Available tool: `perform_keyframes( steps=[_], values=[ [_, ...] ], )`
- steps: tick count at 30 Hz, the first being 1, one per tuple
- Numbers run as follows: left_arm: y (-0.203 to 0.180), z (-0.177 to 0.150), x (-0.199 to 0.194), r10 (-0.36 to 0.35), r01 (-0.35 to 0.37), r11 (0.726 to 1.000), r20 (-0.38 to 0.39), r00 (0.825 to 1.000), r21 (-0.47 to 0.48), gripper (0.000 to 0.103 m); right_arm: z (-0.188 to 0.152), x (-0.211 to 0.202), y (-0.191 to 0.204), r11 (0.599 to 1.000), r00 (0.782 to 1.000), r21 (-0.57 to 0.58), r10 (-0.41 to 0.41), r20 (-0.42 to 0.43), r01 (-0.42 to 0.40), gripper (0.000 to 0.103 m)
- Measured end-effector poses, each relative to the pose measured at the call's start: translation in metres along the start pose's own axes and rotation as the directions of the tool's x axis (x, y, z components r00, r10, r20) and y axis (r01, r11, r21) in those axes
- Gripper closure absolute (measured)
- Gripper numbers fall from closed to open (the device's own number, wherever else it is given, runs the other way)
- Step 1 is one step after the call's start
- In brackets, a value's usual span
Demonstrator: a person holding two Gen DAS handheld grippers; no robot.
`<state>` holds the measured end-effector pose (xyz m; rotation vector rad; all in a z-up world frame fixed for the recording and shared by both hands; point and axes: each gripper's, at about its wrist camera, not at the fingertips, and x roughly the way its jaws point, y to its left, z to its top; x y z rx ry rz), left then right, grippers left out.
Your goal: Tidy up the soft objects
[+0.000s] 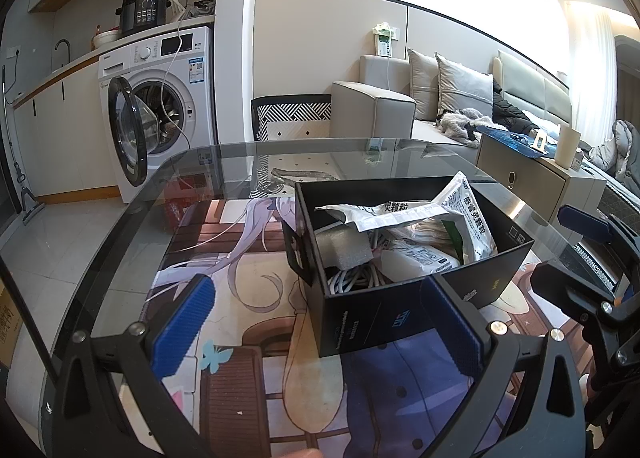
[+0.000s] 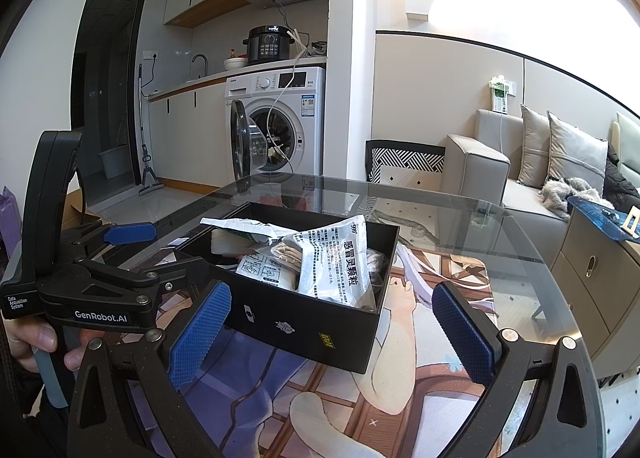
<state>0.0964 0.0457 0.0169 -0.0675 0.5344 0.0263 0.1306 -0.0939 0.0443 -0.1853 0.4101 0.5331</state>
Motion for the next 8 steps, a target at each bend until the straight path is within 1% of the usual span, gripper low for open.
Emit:
perform_keyframes(
  steps=[8],
  values=[
    [0.0006,-0.0003,0.0008,0.002,-0.002,1.000,0.000,1.000,-0.003,0.000,0.0009,-0.0017,0.0002,1.000,1.000,0.000,0.001,-0.003,-0.001,0.001]
  ],
)
